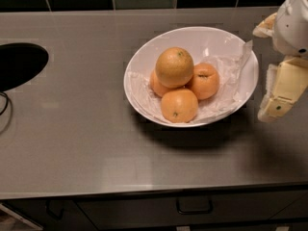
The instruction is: Pick orange from white bowl
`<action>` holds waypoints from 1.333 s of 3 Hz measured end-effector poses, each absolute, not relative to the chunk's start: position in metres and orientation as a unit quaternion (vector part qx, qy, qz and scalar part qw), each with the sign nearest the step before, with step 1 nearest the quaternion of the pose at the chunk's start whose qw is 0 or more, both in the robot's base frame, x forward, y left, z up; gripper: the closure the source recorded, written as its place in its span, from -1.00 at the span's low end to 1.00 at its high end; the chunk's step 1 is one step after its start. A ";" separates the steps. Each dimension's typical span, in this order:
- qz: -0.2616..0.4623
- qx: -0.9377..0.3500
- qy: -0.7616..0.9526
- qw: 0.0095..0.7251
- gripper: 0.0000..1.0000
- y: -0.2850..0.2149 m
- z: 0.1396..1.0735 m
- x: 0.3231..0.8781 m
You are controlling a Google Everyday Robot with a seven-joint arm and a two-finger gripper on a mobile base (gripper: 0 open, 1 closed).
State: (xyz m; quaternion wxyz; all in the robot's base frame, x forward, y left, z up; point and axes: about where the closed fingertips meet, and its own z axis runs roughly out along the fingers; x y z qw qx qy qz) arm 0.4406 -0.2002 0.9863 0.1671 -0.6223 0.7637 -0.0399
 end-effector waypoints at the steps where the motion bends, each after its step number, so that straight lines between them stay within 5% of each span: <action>1: -0.043 -0.639 0.748 0.175 -1.00 -0.186 0.995 0.442; 4: -0.029 -0.684 0.703 0.193 -1.00 -0.148 1.001 0.446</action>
Offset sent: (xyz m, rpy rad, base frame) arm 0.0012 0.0537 0.0175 0.0070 -0.0299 0.1750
